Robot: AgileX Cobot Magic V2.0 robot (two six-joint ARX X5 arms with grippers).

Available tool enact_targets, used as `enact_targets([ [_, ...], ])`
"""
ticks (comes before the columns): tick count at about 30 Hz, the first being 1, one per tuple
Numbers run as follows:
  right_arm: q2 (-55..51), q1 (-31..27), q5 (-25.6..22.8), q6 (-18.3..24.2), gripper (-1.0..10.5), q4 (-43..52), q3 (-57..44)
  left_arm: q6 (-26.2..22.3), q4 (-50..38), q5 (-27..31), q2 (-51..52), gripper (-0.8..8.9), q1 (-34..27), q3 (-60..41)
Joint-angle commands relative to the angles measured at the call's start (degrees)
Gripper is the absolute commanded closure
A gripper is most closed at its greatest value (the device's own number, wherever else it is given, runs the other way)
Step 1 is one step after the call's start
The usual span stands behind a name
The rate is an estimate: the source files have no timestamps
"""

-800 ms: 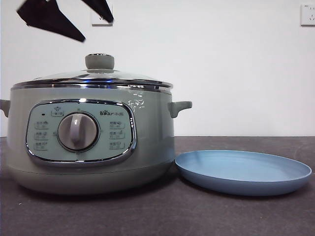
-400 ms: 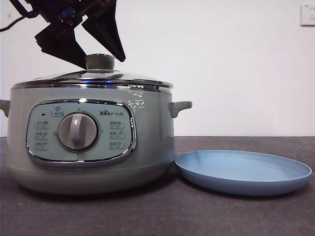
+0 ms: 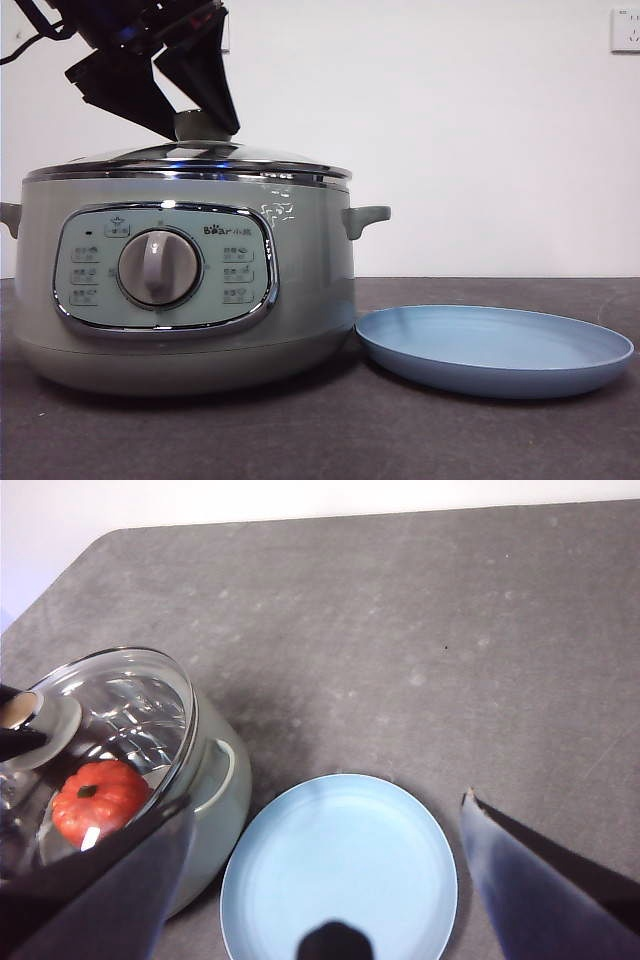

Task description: Take the pumpkin out from the steamer,put the pumpkin in the blue plate,close the lid

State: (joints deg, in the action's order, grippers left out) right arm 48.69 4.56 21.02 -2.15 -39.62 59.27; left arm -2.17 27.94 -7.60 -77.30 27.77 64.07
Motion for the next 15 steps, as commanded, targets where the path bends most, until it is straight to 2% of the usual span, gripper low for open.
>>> enact_targets([
  [1, 0.02, 0.2, 0.04, -0.33, 5.1, 0.09, 0.15, -1.09, -0.15, 0.04, -0.31, 8.22, 0.13, 0.04],
  [10, 0.02, 0.2, 0.26, -0.39, 5.1, 0.04, 0.15, -1.03, -3.1, 0.35, 0.87, 8.22, -0.09, 0.07],
  [15, 0.09, 0.5, 6.16, -0.55, 5.1, 0.66, 0.15, -0.85, -5.31, 2.56, 4.24, 8.22, -0.09, 0.13],
])
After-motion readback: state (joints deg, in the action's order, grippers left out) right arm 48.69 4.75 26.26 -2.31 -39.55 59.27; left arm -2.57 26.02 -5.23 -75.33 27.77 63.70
